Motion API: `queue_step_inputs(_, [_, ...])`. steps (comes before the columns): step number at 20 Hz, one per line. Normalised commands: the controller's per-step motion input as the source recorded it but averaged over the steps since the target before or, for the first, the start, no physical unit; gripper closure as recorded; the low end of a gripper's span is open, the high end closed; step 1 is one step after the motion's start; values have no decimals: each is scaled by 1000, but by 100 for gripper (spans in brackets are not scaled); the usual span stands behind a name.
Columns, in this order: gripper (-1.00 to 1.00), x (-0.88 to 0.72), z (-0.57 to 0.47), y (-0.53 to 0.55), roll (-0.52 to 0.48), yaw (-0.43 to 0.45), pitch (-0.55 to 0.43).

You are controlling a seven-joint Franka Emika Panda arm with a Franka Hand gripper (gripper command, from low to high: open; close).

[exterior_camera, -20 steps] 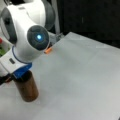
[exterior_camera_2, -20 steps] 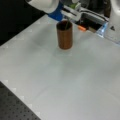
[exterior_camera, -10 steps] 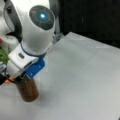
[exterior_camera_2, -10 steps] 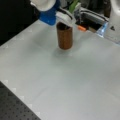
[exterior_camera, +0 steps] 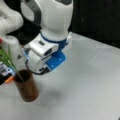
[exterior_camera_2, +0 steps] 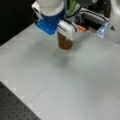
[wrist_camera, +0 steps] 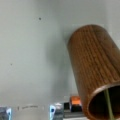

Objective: Flower insertion into a vase

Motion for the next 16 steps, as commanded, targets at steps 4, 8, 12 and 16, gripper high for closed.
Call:
queue_step_inputs(4, [-100,300,-208,688,146,-73,-354])
queue_step_inputs(8, [-100,226,-122,449,155,5,-220])
queue_step_inputs(12, [-100,197,36,184,106,3,-76])
queue_step_inputs(16, [-100,235,16,93,24,-30,32])
